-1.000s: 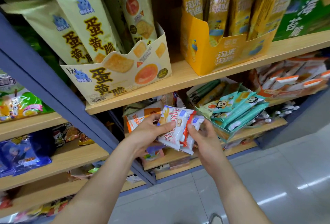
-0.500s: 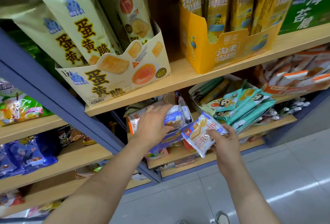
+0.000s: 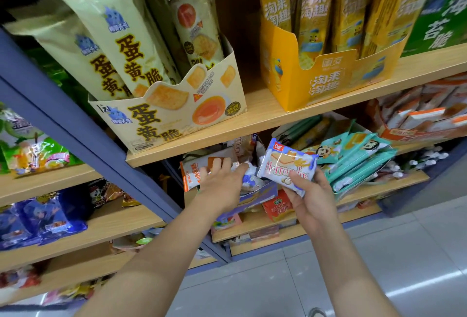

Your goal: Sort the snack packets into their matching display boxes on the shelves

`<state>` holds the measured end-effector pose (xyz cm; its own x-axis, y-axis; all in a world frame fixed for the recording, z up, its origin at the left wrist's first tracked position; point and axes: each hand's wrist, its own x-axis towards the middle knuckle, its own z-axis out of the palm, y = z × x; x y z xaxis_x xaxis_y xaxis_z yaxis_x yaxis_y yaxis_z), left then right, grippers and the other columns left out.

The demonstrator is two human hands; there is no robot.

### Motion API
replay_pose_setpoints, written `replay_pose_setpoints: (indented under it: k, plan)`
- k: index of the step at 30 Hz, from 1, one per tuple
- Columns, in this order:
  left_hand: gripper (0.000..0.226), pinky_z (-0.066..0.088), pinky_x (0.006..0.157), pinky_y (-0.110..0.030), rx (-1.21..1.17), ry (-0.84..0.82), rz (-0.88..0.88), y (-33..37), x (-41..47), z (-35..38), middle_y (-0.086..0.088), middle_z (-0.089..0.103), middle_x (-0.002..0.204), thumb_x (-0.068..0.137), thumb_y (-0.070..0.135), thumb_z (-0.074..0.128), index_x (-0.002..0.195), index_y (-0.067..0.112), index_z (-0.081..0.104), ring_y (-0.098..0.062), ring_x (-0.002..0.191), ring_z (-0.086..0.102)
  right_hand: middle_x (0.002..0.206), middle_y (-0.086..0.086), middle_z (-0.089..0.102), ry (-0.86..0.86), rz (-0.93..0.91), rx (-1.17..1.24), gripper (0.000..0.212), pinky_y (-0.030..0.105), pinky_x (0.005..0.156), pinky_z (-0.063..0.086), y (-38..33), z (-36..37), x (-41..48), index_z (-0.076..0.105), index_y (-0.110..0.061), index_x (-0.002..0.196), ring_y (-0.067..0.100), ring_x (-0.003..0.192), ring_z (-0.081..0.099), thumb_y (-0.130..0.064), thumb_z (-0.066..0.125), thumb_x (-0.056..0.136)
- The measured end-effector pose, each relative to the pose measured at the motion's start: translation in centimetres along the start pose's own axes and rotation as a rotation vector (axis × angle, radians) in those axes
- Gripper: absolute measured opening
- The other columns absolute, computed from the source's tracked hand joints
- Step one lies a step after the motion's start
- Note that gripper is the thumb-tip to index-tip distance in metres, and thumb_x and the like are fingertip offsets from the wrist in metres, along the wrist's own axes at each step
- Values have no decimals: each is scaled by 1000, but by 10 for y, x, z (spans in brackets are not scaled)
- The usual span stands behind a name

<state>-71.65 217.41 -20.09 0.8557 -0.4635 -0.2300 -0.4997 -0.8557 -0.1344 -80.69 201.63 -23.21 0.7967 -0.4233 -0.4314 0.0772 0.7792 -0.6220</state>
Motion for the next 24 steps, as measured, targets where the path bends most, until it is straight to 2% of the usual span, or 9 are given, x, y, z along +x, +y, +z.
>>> replay_pose_setpoints:
  k: [3,6,8,10,13,15,19,22,24]
  plan:
    - [81,27,102,-50,-84,102,-20,2,-13,10,-5,31,146,87,14,57,152,30,12,-27,133,24,109,7,73,7,-90,-41,31,26,67,58,3,22,9,62,-10,118,17,92,73,4,62,90]
    - [78,19,112,-47,-135,168,-40,2,-22,18,-2,23,156,91,24,56,153,30,10,-24,142,17,105,5,73,37,-169,-220,30,30,76,57,13,38,24,60,-8,113,17,92,72,3,69,87]
    - [71,15,115,-45,-156,192,-45,1,-26,20,-1,18,159,93,29,52,153,29,14,-23,145,13,104,4,70,69,-230,-552,34,32,78,57,25,42,31,54,-16,107,13,89,69,0,73,84]
    - [68,17,116,-42,-197,225,-40,-2,-31,21,-1,18,160,92,27,51,152,27,20,-22,145,14,103,0,67,71,-329,-1024,40,46,86,54,36,43,36,45,-27,105,19,94,67,-11,75,84]
    - [79,27,113,-40,-302,278,-5,-5,-38,18,0,14,160,87,21,57,153,25,14,-21,144,14,108,3,65,32,-462,-1479,51,48,95,41,32,42,36,37,-30,126,28,109,58,-18,69,89]
    - [93,30,113,-39,-335,312,55,-2,-37,15,1,7,160,83,16,62,153,28,2,-22,144,12,116,5,62,-60,-434,-1567,60,48,99,34,26,44,35,28,-32,138,27,121,49,-15,62,91]
    - [104,19,120,-42,-277,289,136,8,-21,5,-4,4,161,82,14,66,153,34,-8,-26,147,6,141,4,48,-235,-317,-1684,56,55,103,29,23,42,27,24,-30,146,23,139,27,-16,48,97]
    - [88,15,119,-42,-149,289,155,8,-14,4,-3,16,159,83,23,63,153,31,10,-25,145,13,157,-2,26,-303,-300,-1652,60,57,110,26,24,33,24,25,-30,149,25,145,14,-10,45,96]
    - [79,16,117,-40,-122,310,145,8,-14,6,-2,23,156,85,28,60,151,29,17,-24,143,18,160,1,21,-281,-316,-1571,64,48,115,21,26,24,24,28,-30,151,28,146,13,-7,46,94]
